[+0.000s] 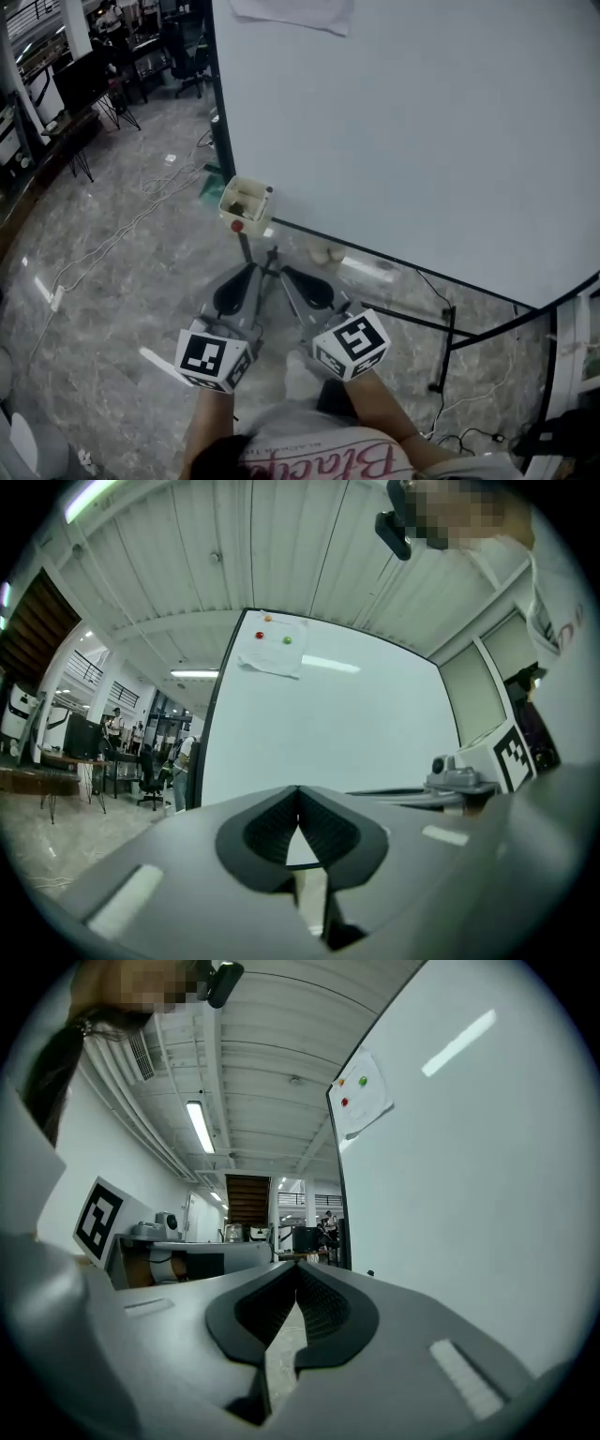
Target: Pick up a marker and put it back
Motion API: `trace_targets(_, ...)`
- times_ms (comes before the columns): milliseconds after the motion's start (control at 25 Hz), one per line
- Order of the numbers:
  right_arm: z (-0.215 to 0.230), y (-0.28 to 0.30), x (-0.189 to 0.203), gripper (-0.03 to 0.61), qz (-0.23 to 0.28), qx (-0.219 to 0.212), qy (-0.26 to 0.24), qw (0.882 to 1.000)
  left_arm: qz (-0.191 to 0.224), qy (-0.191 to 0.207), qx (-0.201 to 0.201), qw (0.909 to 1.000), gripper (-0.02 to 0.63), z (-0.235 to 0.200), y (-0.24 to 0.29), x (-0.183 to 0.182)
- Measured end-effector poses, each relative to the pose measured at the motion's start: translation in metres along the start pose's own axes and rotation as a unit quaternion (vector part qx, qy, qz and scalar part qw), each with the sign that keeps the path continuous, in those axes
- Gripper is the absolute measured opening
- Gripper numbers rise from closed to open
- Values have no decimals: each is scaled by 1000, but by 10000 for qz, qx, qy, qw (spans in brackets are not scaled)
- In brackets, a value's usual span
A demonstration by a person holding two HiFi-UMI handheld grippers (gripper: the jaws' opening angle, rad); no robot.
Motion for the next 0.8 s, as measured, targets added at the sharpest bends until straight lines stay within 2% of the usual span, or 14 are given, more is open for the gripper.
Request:
trace_targets(280,56,44,-9,0,-265,-72,65,9996,-102,-28,-205,9997,0,-24,55,9)
trace_targets(440,82,74,2,59,-486,-57,235,9985,-161,-30,-339,9993,-1,-43,73,20)
trace_targets(600,105,103,20,120,-743,-105,659,9950,-267,-31,-474,9985,0,-59,81,28)
trace_targets(800,113,136,31,129,-887,-40,1059,9904,-325,-68,-657,9973,0,-90,80,31)
Point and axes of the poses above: the fingertips, and each gripper's own axes: y forward along the fingers, z to its right, x out of its underside, the point moved 7 cm from there along -y, backward along the fingers, and after that the axes turned 13 degrees about y, right-handed, at the moved point
